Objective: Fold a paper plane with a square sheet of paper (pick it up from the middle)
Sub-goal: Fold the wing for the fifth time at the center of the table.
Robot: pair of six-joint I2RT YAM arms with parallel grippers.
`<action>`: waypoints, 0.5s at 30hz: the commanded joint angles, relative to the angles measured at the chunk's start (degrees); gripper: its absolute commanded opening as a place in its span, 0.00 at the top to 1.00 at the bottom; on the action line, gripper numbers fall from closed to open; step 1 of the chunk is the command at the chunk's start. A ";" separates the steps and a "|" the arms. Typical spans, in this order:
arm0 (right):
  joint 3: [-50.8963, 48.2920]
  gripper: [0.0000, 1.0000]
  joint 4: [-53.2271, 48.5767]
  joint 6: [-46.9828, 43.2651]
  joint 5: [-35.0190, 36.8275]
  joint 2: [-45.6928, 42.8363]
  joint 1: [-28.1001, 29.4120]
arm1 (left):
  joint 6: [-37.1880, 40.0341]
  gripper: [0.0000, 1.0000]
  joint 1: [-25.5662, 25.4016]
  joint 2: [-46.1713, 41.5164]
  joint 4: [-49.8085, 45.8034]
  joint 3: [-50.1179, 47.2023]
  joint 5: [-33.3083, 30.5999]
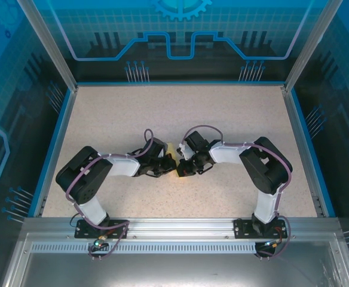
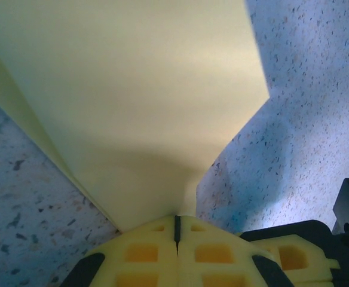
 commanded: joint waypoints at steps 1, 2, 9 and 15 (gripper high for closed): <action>-2.04 0.97 -4.46 -1.15 3.87 2.29 -0.68 | 4.21 0.95 0.97 0.05 -5.16 1.01 -1.89; -2.24 0.97 -4.58 -1.20 3.96 2.39 -0.77 | 4.99 0.95 1.54 -0.25 -5.29 1.08 -1.66; -3.23 0.97 -5.03 -1.58 4.14 2.75 -1.22 | 12.39 0.92 7.11 -0.98 -3.67 2.03 1.51; -3.69 0.97 -5.16 -1.87 3.90 2.84 -1.45 | 16.14 0.92 10.08 1.27 -4.69 4.43 3.52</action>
